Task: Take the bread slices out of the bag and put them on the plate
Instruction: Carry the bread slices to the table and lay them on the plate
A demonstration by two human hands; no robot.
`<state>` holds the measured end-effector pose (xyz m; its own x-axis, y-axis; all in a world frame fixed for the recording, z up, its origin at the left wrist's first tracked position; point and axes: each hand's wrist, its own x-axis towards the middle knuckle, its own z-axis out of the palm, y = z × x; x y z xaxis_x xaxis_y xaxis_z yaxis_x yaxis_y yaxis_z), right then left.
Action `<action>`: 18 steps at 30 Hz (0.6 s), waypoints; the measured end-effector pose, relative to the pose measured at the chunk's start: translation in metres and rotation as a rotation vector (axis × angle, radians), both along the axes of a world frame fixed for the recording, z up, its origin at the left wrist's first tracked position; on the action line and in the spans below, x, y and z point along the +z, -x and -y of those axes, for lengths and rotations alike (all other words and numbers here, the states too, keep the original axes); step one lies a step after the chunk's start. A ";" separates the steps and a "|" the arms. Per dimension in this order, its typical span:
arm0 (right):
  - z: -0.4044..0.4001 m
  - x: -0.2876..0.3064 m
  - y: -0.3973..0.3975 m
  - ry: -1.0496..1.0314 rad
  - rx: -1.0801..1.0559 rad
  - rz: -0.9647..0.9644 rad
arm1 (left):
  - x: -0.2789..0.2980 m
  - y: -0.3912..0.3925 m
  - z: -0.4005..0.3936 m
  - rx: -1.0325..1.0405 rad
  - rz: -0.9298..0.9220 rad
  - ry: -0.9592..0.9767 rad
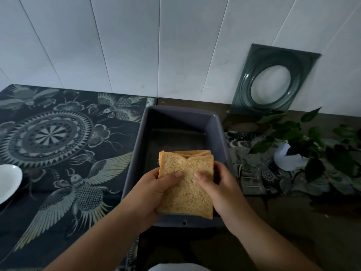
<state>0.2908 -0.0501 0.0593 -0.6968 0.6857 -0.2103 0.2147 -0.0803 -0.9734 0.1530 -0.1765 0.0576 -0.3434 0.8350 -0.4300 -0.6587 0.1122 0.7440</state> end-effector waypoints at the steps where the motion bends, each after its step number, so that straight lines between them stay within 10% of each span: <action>1: 0.004 0.000 0.000 -0.008 -0.005 0.020 | -0.001 -0.002 0.004 -0.006 0.006 0.015; 18: 0.022 0.009 -0.003 0.270 0.057 0.013 | -0.001 -0.029 0.048 0.128 -0.017 0.019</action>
